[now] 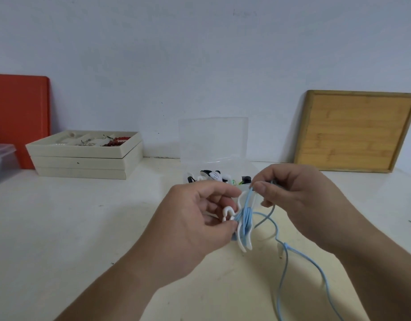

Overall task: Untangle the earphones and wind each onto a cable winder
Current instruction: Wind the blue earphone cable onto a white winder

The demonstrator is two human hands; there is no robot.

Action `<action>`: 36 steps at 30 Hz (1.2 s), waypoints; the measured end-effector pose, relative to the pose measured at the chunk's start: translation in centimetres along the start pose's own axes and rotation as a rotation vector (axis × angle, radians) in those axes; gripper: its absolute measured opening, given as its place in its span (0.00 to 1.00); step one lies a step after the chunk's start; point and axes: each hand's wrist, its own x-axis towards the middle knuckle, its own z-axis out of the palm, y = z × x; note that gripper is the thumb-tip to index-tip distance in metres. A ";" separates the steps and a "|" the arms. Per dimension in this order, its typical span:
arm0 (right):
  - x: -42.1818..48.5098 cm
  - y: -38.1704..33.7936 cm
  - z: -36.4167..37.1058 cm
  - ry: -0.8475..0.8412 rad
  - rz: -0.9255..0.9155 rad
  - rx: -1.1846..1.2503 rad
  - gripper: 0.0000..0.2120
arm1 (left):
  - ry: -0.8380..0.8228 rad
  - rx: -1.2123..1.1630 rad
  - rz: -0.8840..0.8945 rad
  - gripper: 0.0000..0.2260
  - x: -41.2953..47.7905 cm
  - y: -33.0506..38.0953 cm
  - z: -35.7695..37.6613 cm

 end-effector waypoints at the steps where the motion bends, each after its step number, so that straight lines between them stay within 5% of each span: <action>1: 0.0 0.1 -0.1 -0.009 0.013 0.004 0.06 | -0.004 -0.021 0.003 0.18 0.0 0.0 -0.1; 7: -0.1 -0.1 0.6 -0.282 0.069 -0.269 0.22 | 0.088 -0.170 0.039 0.17 0.1 0.4 -0.4; 12: -0.7 -0.3 1.9 -0.457 0.054 -0.259 0.12 | 0.278 -0.096 0.068 0.16 0.3 0.2 -0.4; 25: -1.1 -1.3 1.4 -0.505 0.046 -0.137 0.11 | 0.477 0.261 0.153 0.19 0.3 -0.4 -0.2; 36: -1.3 -1.6 1.1 -0.535 -0.056 -0.173 0.09 | 0.374 0.055 0.067 0.17 0.7 -0.6 -0.8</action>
